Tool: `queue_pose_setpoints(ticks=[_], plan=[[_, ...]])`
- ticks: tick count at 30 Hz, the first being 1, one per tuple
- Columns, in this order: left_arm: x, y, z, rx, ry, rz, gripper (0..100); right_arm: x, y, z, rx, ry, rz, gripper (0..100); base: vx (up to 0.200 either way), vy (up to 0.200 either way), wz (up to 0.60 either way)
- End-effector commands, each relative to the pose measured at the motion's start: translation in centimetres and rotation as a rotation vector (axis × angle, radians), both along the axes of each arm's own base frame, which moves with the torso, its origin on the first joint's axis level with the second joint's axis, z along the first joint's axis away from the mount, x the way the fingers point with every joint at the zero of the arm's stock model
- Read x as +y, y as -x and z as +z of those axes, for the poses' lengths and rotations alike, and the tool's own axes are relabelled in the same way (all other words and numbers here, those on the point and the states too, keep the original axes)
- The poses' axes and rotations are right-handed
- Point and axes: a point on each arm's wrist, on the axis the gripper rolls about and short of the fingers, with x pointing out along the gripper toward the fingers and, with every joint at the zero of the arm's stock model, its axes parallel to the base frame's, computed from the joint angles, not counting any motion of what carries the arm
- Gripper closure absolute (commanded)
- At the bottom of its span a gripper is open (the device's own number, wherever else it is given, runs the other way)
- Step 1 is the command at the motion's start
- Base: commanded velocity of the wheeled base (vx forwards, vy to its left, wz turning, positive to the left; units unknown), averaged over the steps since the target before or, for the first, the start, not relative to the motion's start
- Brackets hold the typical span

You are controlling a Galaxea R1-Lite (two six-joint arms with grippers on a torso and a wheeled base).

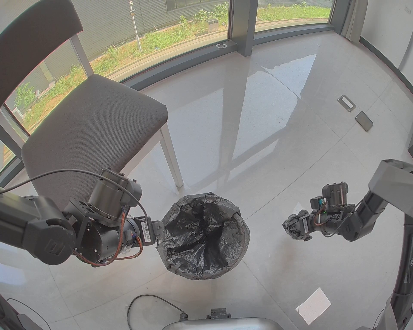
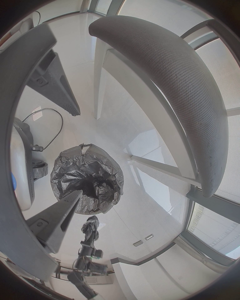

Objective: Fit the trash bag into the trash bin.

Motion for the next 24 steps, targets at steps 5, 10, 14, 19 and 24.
queue_pose_setpoints(ticks=[5, 10, 14, 19, 24], plan=[[-0.2, 0.2, 0.9, -0.061, 0.015, -0.032, 0, 1.3, 8.6, 11.4, -0.228, 0.047, 0.16, 100, 0.0, 0.0, 0.0], [-0.5, -0.3, 1.4, -0.118, 0.059, -0.041, 0, 3.9, 10.7, 14.0, -0.298, -0.034, 0.255, 100, 0.0, 0.0, 0.0], [-0.5, -0.2, 1.6, -0.161, 0.072, -0.076, 0, 6.2, 12.2, 15.1, -0.317, -0.091, 0.333, 100, 0.0, 0.0, 0.0], [0.1, 0.7, 1.2, -0.232, 0.06, -0.169, 0, 8.1, 13.3, 15.1, -0.298, -0.134, 0.394, 100, 0.0, 0.0, 0.0], [1.5, 1.2, 0.5, -0.347, 0.024, -0.278, 0, 9.6, 12.9, 15.2, -0.298, -0.152, 0.427, 100, 0.0, 0.0, 0.0]])
